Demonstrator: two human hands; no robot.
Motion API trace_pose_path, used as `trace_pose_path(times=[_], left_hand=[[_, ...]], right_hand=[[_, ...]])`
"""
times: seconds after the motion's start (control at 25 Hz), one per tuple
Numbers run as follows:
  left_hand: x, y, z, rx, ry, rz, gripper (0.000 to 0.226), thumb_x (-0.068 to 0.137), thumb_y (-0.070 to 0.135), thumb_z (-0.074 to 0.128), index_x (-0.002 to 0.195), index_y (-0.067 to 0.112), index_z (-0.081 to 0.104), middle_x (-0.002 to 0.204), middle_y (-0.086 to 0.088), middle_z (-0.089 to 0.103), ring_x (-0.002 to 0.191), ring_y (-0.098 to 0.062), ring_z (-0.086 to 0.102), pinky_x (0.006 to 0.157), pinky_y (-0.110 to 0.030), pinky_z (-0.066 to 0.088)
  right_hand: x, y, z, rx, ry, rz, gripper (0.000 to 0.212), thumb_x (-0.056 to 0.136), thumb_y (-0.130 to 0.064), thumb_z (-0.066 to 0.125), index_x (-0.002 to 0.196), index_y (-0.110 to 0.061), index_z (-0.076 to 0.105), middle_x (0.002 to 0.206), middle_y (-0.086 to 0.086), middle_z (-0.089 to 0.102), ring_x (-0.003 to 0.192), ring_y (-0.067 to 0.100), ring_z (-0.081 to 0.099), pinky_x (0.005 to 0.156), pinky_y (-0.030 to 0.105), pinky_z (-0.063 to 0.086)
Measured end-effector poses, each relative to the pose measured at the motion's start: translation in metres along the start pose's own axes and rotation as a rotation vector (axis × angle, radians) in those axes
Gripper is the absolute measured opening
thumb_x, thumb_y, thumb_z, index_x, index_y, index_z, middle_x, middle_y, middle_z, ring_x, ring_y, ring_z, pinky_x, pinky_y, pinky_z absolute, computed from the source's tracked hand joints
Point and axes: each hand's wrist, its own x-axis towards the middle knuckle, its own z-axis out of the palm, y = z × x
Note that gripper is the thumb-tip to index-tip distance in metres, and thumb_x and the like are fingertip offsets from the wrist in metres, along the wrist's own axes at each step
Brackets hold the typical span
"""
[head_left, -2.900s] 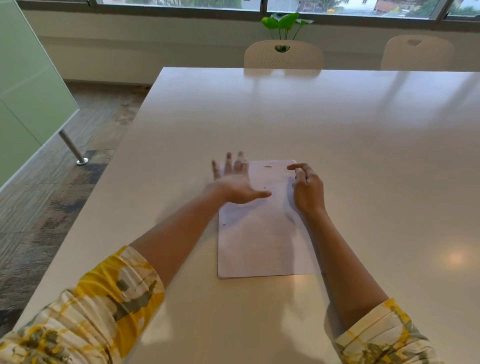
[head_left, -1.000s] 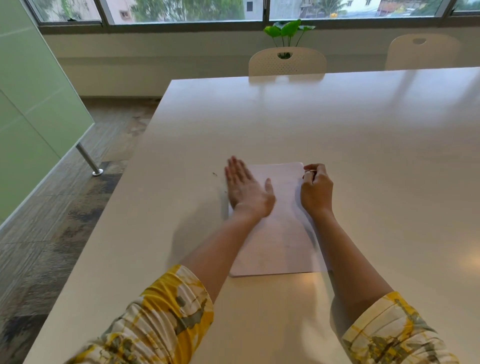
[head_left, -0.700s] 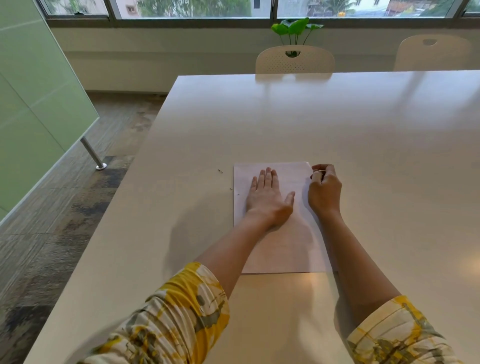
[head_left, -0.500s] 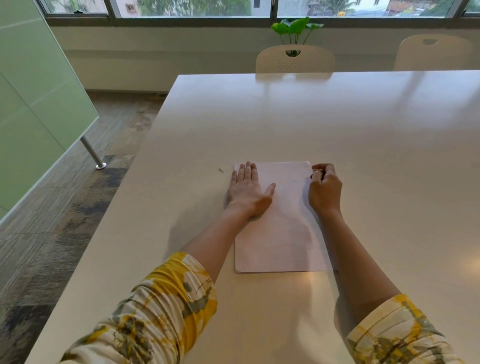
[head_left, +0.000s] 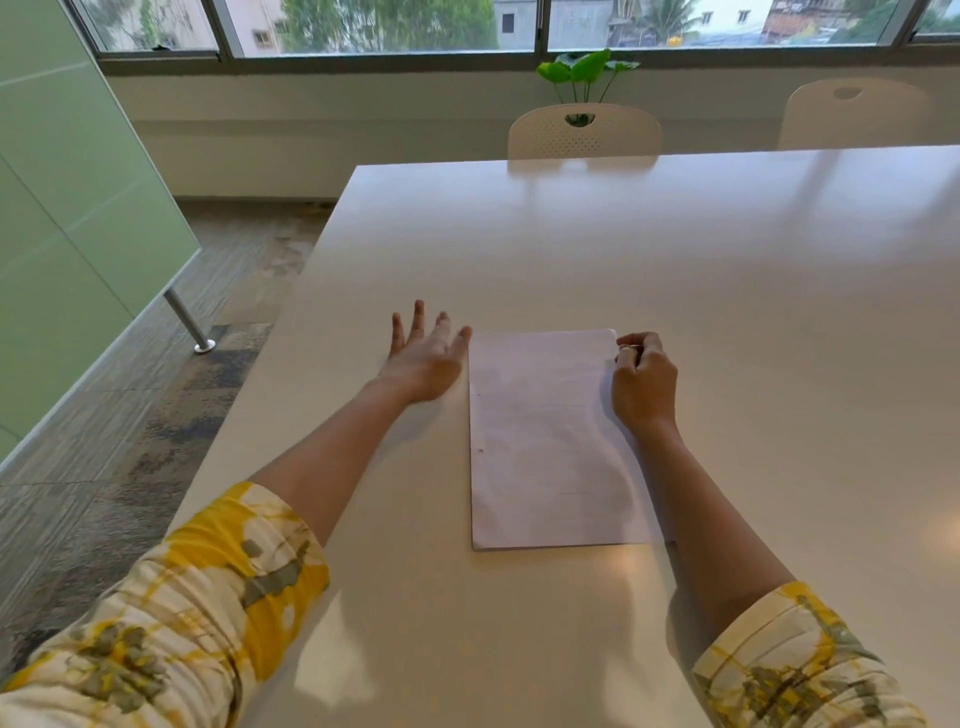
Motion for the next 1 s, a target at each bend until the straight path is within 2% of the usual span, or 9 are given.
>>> trace_pose_path(times=[0.08, 0.16, 0.28, 0.44, 0.52, 0.64, 0.72, 0.8, 1.0], left_hand=[[0.006, -0.005, -0.019, -0.17, 0.194, -0.038, 0.051, 0.108, 0.028, 0.026, 0.152, 0.005, 0.035, 0.155, -0.012, 0.041, 0.151, -0.024, 0.022, 0.124, -0.038, 0.0], [0.004, -0.009, -0.03, -0.292, 0.285, -0.085, 0.047, 0.1, 0.008, 0.042, 0.147, 0.006, 0.045, 0.139, -0.012, 0.06, 0.136, -0.027, 0.048, 0.116, -0.036, 0.033], [-0.001, -0.016, -0.027, -0.365, 0.284, -0.123, 0.062, 0.091, -0.007, 0.05, 0.151, 0.009, 0.039, 0.147, -0.013, 0.052, 0.136, -0.03, 0.048, 0.113, -0.037, 0.04], [-0.002, -0.018, -0.021, -0.407, 0.392, -0.125, 0.038, 0.098, 0.009, 0.056, 0.136, 0.007, 0.057, 0.12, -0.013, 0.07, 0.114, -0.024, 0.066, 0.103, -0.033, 0.048], [-0.003, -0.016, -0.022, -0.376, 0.381, -0.075, 0.05, 0.089, 0.009, 0.071, 0.136, 0.01, 0.054, 0.13, -0.011, 0.064, 0.111, -0.026, 0.066, 0.098, -0.033, 0.051], [-0.009, 0.004, -0.019, -0.287, 0.153, 0.109, 0.089, 0.073, 0.032, 0.088, 0.147, 0.015, 0.04, 0.151, -0.007, 0.043, 0.132, -0.028, 0.048, 0.111, -0.041, 0.04], [-0.013, 0.023, -0.009, -0.089, -0.129, 0.251, 0.115, 0.064, 0.057, 0.087, 0.156, 0.024, 0.027, 0.164, 0.003, 0.02, 0.153, -0.023, 0.011, 0.123, -0.05, 0.01], [-0.013, 0.034, 0.003, 0.067, -0.326, 0.3, 0.135, 0.056, 0.073, 0.081, 0.16, 0.027, 0.007, 0.167, 0.01, -0.006, 0.151, -0.017, -0.022, 0.119, -0.054, -0.017], [-0.002, 0.035, 0.013, 0.204, -0.442, 0.169, 0.162, 0.043, 0.086, 0.076, 0.156, 0.021, -0.019, 0.162, 0.006, -0.028, 0.146, -0.015, -0.032, 0.114, -0.047, -0.027]], right_hand=[[0.0, -0.001, 0.0, -0.004, 0.004, -0.003, 0.02, 0.095, -0.008, 0.041, 0.102, -0.01, 0.06, 0.077, -0.007, 0.056, 0.07, 0.003, 0.051, 0.057, 0.009, 0.037], [-0.001, -0.001, 0.001, -0.009, -0.002, -0.003, 0.022, 0.095, -0.008, 0.041, 0.103, -0.008, 0.061, 0.081, -0.002, 0.058, 0.072, 0.009, 0.053, 0.062, 0.014, 0.037], [-0.002, -0.001, 0.001, -0.013, -0.02, -0.006, 0.023, 0.095, -0.009, 0.043, 0.105, -0.008, 0.063, 0.086, 0.001, 0.061, 0.079, 0.015, 0.055, 0.063, 0.014, 0.038], [-0.004, -0.002, 0.0, -0.013, -0.033, -0.007, 0.021, 0.093, -0.009, 0.046, 0.103, -0.011, 0.065, 0.089, 0.003, 0.063, 0.082, 0.017, 0.058, 0.07, 0.02, 0.041], [-0.004, -0.002, -0.001, -0.005, -0.045, -0.009, 0.018, 0.093, -0.01, 0.049, 0.102, -0.013, 0.064, 0.085, 0.0, 0.063, 0.079, 0.016, 0.058, 0.071, 0.023, 0.044], [-0.006, -0.004, -0.001, 0.006, -0.065, -0.02, 0.017, 0.092, -0.012, 0.053, 0.108, -0.014, 0.06, 0.076, -0.006, 0.061, 0.07, 0.005, 0.057, 0.065, 0.014, 0.044], [-0.007, -0.005, 0.0, -0.012, -0.082, -0.034, 0.019, 0.092, -0.013, 0.056, 0.111, -0.014, 0.059, 0.075, -0.008, 0.062, 0.07, 0.002, 0.058, 0.064, 0.01, 0.041], [-0.008, -0.006, -0.001, -0.025, -0.098, -0.052, 0.02, 0.092, -0.015, 0.06, 0.112, -0.014, 0.06, 0.077, -0.008, 0.064, 0.072, 0.002, 0.059, 0.065, 0.009, 0.042], [-0.009, -0.004, -0.003, -0.034, -0.115, -0.076, 0.012, 0.092, -0.018, 0.067, 0.103, -0.016, 0.071, 0.081, -0.013, 0.066, 0.076, -0.001, 0.062, 0.066, -0.003, 0.04]])
